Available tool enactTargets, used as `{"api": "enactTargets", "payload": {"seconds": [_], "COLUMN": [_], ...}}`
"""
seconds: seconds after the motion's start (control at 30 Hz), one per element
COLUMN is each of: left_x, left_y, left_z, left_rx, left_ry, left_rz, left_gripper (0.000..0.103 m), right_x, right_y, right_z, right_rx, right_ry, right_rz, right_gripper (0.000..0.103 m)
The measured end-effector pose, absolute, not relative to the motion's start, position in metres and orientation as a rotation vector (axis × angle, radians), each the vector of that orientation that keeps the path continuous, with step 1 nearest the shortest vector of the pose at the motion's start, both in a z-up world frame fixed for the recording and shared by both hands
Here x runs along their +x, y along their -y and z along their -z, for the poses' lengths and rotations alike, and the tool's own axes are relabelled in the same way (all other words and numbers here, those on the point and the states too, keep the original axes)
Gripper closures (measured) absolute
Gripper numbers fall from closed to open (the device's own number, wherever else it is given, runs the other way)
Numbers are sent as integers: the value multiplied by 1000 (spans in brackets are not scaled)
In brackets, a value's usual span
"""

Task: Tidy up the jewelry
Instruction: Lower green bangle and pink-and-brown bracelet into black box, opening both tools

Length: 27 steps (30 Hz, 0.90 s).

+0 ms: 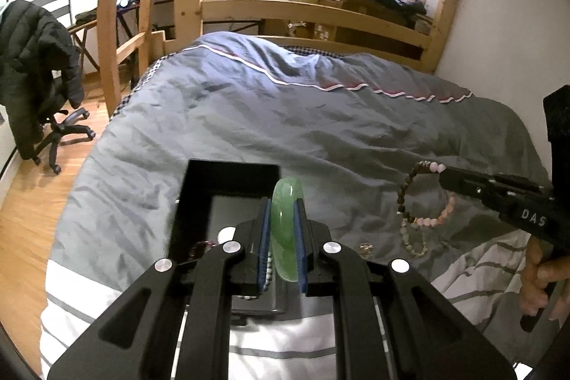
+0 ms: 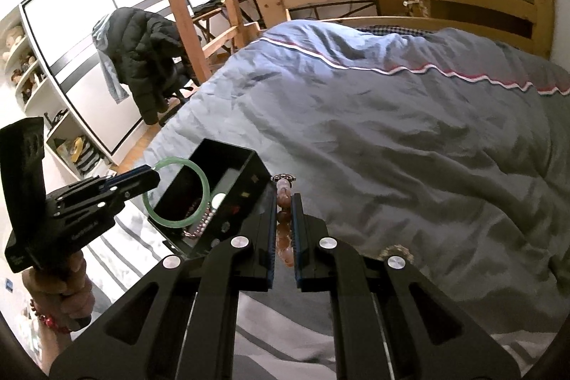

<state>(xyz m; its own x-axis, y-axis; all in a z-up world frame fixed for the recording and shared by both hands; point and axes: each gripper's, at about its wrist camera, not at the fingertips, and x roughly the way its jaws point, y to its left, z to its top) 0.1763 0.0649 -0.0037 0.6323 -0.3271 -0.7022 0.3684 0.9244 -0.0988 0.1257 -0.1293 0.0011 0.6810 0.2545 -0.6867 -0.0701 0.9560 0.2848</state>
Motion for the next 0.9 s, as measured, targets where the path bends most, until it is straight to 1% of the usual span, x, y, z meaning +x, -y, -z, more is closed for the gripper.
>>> {"api": "enactTargets", "payload": {"seconds": [0.63,0.9], "left_x": [193,201], "left_y": [-116,-119], "left_z": [12,27], "left_rx": [37,35], "left_ry": [-821,-890], "left_rz": [265,246], "left_gripper": [91,91], "right_x": [174,185], "right_y": [49,24], "right_z": [-3,7], "right_rx": [204,195], "right_ry": [-815,-843], "right_rz": [-279,-307], "right_gripper": [94,94]}}
